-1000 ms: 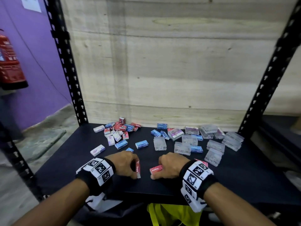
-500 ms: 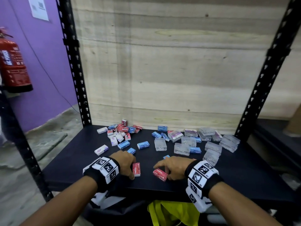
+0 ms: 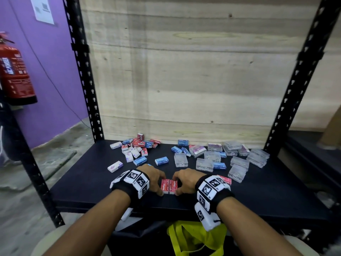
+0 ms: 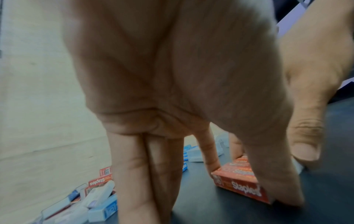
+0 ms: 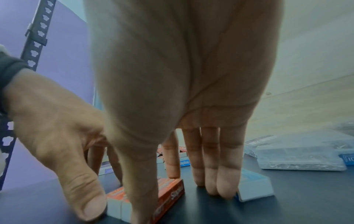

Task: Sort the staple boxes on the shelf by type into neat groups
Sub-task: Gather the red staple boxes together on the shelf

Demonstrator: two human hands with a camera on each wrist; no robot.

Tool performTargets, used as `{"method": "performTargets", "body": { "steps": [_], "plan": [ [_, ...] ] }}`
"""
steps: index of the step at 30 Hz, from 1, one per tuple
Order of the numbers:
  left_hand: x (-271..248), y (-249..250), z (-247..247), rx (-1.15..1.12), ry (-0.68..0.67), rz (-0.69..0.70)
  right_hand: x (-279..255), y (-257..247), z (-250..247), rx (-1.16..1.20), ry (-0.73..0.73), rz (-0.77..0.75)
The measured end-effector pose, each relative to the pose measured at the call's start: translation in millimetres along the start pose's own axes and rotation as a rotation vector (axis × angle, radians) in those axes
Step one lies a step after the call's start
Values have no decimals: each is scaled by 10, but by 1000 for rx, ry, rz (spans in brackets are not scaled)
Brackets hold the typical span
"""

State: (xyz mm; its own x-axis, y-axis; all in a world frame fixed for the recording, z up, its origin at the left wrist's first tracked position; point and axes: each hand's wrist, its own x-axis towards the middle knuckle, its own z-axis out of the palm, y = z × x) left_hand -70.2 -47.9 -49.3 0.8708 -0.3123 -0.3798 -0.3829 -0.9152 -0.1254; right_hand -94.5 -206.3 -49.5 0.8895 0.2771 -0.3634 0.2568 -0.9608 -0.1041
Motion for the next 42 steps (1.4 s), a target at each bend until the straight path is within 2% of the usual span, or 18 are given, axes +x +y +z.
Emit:
{"method": "performTargets", "body": {
  "steps": [16,18,21,24,26,30,33,36,42],
  "plan": [
    [182,-50,-22,37,25,42,145,103,0,15,19,-35],
    [184,-115,-31,-40,-14,52,135,171,-3,109,34,-54],
    [188,-366,-131,-273,-69,31,64,412,-94,226,93,-44],
    [252,-722,-238,-301,57,-40,-23,766,-197,148,108,72],
    [342,-954,-287,-273,140,-83,-72,983,-236,81,61,170],
    [570,-1297,-363,-246,187,-157,-113,1264,-242,27,-47,279],
    [780,-1435,-398,-194,252,-124,-103,1352,-231,15,-91,273],
    [987,-1499,-407,-161,288,-98,-57,1423,-210,39,-72,257],
    [1292,-1556,-312,-135,289,-55,23,1500,-175,92,-63,209]
  ]
}}
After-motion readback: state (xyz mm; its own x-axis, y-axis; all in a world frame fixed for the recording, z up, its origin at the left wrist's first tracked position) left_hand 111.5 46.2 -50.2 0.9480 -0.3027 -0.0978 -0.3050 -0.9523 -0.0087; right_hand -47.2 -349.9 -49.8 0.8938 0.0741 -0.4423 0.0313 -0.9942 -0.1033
